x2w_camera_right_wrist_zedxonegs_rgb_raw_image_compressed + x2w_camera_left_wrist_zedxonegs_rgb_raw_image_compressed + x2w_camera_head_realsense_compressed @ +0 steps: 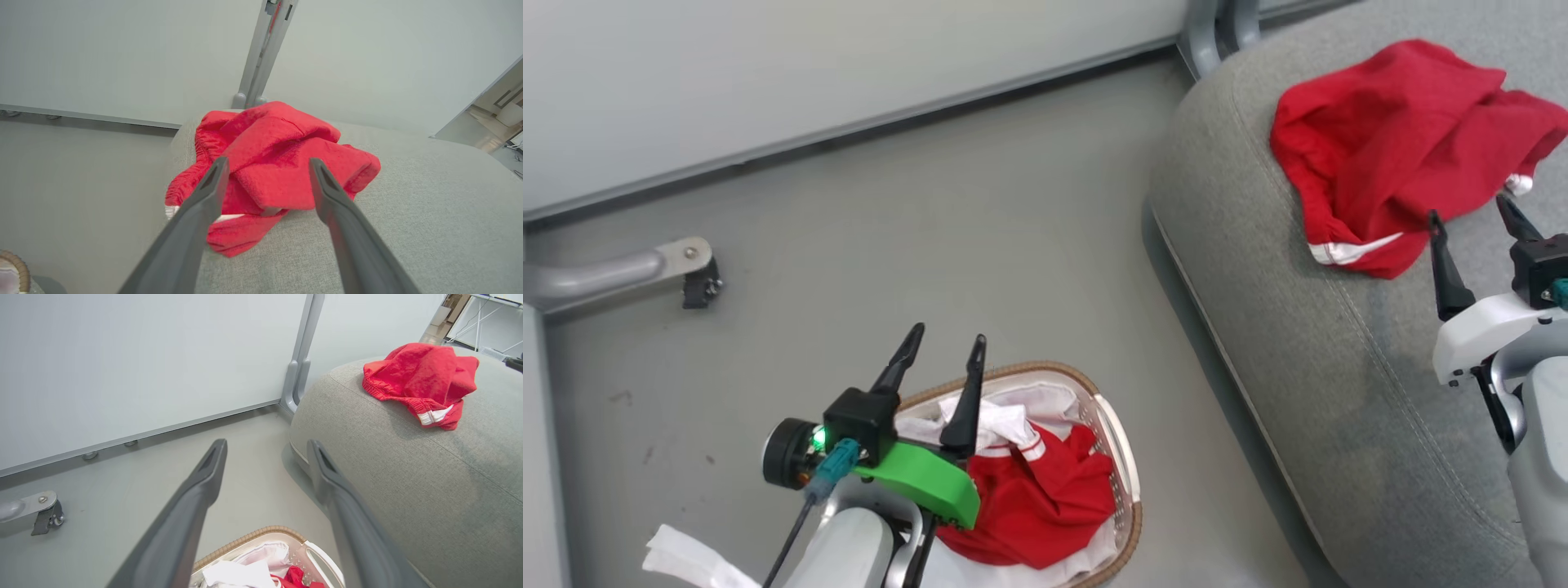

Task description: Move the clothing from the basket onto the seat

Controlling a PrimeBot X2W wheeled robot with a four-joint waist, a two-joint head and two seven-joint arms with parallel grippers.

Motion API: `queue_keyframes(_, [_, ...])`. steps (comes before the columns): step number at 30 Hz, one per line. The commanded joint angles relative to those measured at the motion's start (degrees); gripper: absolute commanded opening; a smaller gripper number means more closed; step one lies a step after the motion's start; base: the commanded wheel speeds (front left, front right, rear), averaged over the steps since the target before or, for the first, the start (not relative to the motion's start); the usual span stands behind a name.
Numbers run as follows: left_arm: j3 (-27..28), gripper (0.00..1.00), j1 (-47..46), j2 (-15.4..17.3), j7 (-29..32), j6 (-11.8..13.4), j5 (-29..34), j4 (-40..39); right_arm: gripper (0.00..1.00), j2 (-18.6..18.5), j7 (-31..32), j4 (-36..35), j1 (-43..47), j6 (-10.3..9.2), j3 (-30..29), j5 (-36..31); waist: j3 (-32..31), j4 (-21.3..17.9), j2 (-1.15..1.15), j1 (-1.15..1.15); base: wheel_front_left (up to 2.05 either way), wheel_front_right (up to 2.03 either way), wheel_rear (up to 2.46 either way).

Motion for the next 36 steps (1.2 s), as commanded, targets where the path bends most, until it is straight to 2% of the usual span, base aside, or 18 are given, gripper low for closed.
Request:
queue_keyframes(1, [1.16, 1.0, 1.37, -0.05, -0.02, 0.27, -0.59, -0.32, 1.0, 0.11, -0.1, -0.22, 0.15, -0.06, 0.36, 0.32, -4.17, 2.9, 0.0, 0.0, 0.0, 0.0, 0.0])
queue_keyframes(7, [6.88, 1.0, 4.9, -0.43, -0.03, 0.79, -0.77, -1.46, 1.0, 3.04, -0.1, -1.62, -0.62, -0.07, 2.71, 0.58, -7.87, 4.32, 0.0, 0.0, 0.0, 0.0, 0.0])
queue_keyframes(10, [10.42, 1.0, 7.27, -0.42, -0.03, 1.04, -0.6, -2.09, 1.0, 6.77, -0.1, -3.23, 0.7, -0.06, 3.02, 0.24, -9.22, 4.85, 0.0, 0.0, 0.0, 0.0, 0.0])
queue_keyframes(17, [17.69, 1.0, 12.54, -0.52, -0.03, 1.54, 0.15, -4.29, 1.0, 12.11, -0.1, -7.87, 6.08, -0.06, 5.13, -0.36, -11.11, 6.57, 0.0, 0.0, 0.0, 0.0, 0.0])
queue_keyframes(24, [21.73, 1.0, 17.17, -1.32, -0.03, 0.12, 1.12, -5.72, 1.0, 13.25, -0.1, -12.66, 13.95, -0.06, 6.88, 3.53, -13.1, 8.46, 0.0, 0.0, 0.0, 0.0, 0.0])
queue_keyframes(36, [22.14, 1.0, 19.8, -2.14, -0.03, -1.42, 2.07, -6.4, 1.0, 13.2, -0.1, -14.9, 22.03, -0.06, 7.25, 7.2, -15.3, 10.02, 0.0, 0.0, 0.0, 0.0, 0.0])
